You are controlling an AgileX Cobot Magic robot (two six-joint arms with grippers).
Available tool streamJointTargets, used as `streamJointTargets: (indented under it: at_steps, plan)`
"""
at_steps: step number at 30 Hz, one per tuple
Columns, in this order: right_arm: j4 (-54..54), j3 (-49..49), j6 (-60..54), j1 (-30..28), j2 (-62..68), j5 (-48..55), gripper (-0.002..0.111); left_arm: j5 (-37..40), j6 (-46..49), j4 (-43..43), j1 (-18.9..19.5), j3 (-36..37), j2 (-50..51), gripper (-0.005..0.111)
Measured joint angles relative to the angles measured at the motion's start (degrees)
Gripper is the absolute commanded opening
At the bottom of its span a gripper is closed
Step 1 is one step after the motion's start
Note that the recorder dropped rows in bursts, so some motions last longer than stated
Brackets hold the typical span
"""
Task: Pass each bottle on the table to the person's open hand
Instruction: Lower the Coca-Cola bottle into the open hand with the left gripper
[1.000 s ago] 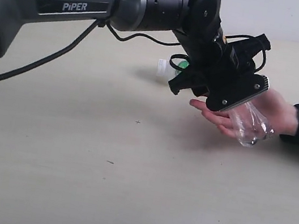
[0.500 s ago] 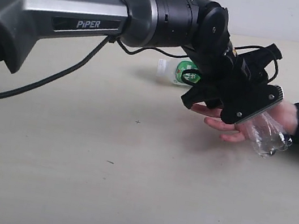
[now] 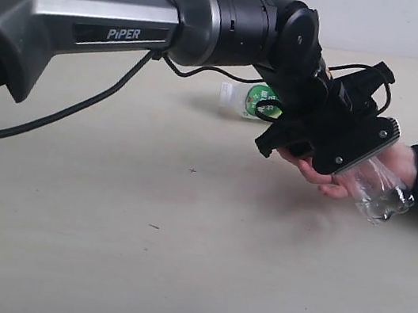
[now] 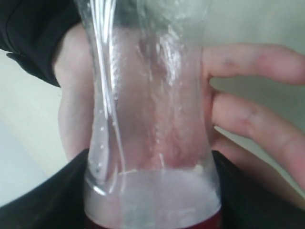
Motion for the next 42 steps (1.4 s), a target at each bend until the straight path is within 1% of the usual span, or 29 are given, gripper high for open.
streamJointTargets:
  at_steps: [6, 9, 39, 42]
  plan:
    - [0.0, 0.0, 0.0, 0.0, 0.0, 0.5, 0.000, 0.0, -0.1, 0.0, 0.0, 0.0, 0.0, 0.076]
    - [0.0, 0.0, 0.0, 0.0, 0.0, 0.5, 0.000, -0.1, -0.2, 0.0, 0.0, 0.0, 0.0, 0.079]
    - [0.0, 0.0, 0.0, 0.0, 0.0, 0.6, 0.000, -2.8, -0.6, -1.6, 0.0, 0.0, 0.0, 0.078]
    - [0.0, 0.0, 0.0, 0.0, 0.0, 0.6, 0.000, -2.9, -1.9, -1.6, 0.0, 0.0, 0.0, 0.078]
